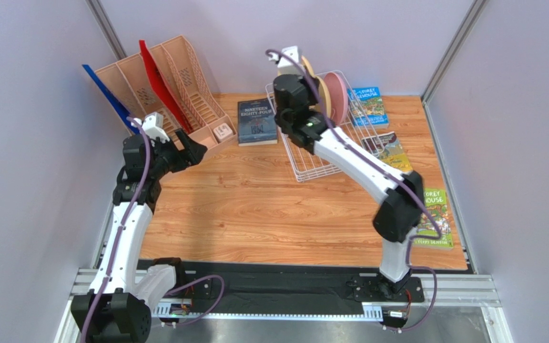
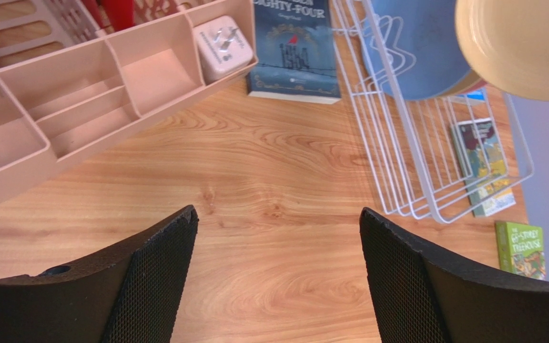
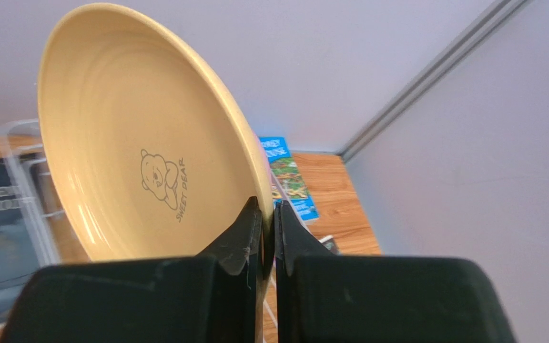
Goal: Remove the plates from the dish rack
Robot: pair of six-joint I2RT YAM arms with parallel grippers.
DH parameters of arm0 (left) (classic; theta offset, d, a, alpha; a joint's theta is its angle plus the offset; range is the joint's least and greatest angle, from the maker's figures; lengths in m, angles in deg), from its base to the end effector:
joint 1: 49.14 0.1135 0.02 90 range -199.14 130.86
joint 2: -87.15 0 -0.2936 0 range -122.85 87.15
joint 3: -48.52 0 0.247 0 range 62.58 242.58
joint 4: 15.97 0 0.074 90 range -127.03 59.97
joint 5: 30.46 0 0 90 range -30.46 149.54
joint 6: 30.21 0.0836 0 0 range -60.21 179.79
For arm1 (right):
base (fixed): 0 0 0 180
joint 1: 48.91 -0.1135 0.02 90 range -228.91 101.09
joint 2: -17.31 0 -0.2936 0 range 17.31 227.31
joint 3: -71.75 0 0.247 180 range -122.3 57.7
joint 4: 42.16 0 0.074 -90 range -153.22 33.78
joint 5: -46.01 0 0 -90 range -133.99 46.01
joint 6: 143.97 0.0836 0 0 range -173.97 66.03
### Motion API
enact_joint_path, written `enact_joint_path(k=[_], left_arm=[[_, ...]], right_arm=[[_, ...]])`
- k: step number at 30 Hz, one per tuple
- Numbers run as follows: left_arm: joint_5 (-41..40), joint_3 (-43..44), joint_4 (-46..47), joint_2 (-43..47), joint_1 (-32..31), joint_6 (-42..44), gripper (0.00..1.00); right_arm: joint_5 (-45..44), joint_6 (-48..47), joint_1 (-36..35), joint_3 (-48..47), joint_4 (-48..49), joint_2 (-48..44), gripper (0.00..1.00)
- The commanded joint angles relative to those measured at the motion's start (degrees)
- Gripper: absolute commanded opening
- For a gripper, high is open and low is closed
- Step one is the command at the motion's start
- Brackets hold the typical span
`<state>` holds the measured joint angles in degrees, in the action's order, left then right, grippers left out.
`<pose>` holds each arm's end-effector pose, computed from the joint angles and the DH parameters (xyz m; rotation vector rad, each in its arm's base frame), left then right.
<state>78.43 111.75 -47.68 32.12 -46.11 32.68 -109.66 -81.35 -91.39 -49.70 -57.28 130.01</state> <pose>0.2377 -0.0145 0.3282 -0.3086 1.9829 -0.5973 0.4093 0.2715 0.4099 -0.1436 1.6643 -0.7555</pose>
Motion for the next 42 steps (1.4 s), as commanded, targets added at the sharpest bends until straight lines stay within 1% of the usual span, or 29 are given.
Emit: enact_joint_path(k=[1,2,3,4,5,6,7,8,9,11,13,14,15,17,19,23,25,28,30,31,35,36,37,39,40,42], left_arm=[[5.01,-0.74,4.81,1.59,-0.21,-1.71,0.89],[6.06,-1.00,5.34,1.85,-0.30,-2.67,0.88],[6.85,-1.53,7.00,1.94,-0.30,-3.12,0.88],[7.73,-2.57,8.15,2.03,-0.48,-3.64,0.88],[9.04,-3.02,9.20,2.29,-0.74,-4.69,0.88],[9.40,-3.37,10.95,2.38,-1.00,-5.14,0.88],[9.75,-4.07,11.58,2.47,-1.53,-5.58,0.88],[9.76,-4.34,12.11,2.90,-1.97,-5.84,0.88],[9.84,-4.60,13.16,3.25,-2.41,-6.28,0.88],[10.46,-5.48,13.87,4.13,-2.85,-6.63,0.87],[10.55,-6.80,14.66,4.83,-5.48,-7.25,0.87],[10.64,-7.50,14.84,5.71,-5.84,-7.69,0.87],[10.72,-8.29,15.62,6.33,-6.19,-8.04,0.87],[9.94,-10.49,15.54,7.82,-7.33,-8.57,0.87],[9.06,-12.42,14.93,8.27,-8.12,-8.40,0.86],[7.04,-15.67,14.05,9.67,-8.91,-8.31,0.84],[6.86,-17.17,14.22,9.67,-9.35,-8.22,0.84],[6.59,-18.84,14.66,9.94,-9.88,-8.83,0.84],[6.86,-19.72,15.89,9.94,-10.23,-9.80,0.82],[7.12,-19.81,16.33,10.11,-10.58,-9.97,0.78],[7.82,-19.81,17.38,10.03,-11.64,-10.77,0.76],[8.08,-19.72,17.39,9.85,-11.73,-11.03,0.74],[8.26,-19.90,17.39,9.59,-11.99,-11.29,0.66],[8.26,-19.99,17.30,9.24,-12.34,-11.47,0.55],[8.26,-20.07,17.30,8.89,-12.43,-11.47,0.38],[8.35,-20.16,17.30,8.44,-12.52,-11.30,0.21]], right_arm=[[12.05,26.30,-0.94,2.62,-23.00,-15.13,0.00],[16.84,27.02,-0.94,3.76,-26.76,-18.10,0.00],[20.37,31.11,-0.94,4.38,-29.32,-19.27,0.00],[22.75,33.16,-1.03,5.52,-31.79,-20.32,0.00],[29.74,34.31,-0.94,7.01,-34.51,-22.68,0.01],[33.55,36.76,-1.03,8.50,-35.41,-24.27,0.01],[36.55,38.35,-0.94,13.30,-35.59,-25.77,0.02],[42.58,39.41,-0.94,15.96,-34.02,-27.26,0.02],[45.77,39.94,-0.94,18.95,-32.96,-30.49,0.04],[50.70,43.71,-0.94,25.26,-31.03,-32.80,0.05],[54.84,46.69,-0.85,28.54,-29.36,-35.44,0.04],[57.56,47.58,-0.94,31.95,-27.70,-36.15,0.03],[59.41,48.20,-0.85,33.46,-26.46,-36.85,0.00],[62.40,50.13,-0.94,37.50,-23.48,-38.87,0.00],[63.90,50.84,-0.94,39.53,-22.15,-40.01,0.00],[64.79,53.04,-0.85,43.14,-19.60,-40.55,0.00],[66.98,53.83,-0.94,44.72,-18.72,-40.29,0.00],[68.39,54.71,-0.94,45.87,-17.05,-39.58,0.00],[69.97,55.41,-0.94,46.13,-15.65,-38.79,0.00],[70.50,55.50,-0.94,46.05,-15.20,-38.44,0.00],[71.73,55.76,-0.85,45.35,-13.36,-36.51,0.00],[71.99,55.76,-0.94,45.17,-12.92,-35.72,0.00],[72.35,55.76,-0.94,44.99,-12.39,-35.45,0.00],[72.79,55.94,-0.94,44.38,-12.13,-34.75,0.00],[72.88,55.77,-0.85,44.20,-11.95,-34.57,0.00],[72.88,55.50,-0.85,43.85,-11.86,-34.48,0.00]])
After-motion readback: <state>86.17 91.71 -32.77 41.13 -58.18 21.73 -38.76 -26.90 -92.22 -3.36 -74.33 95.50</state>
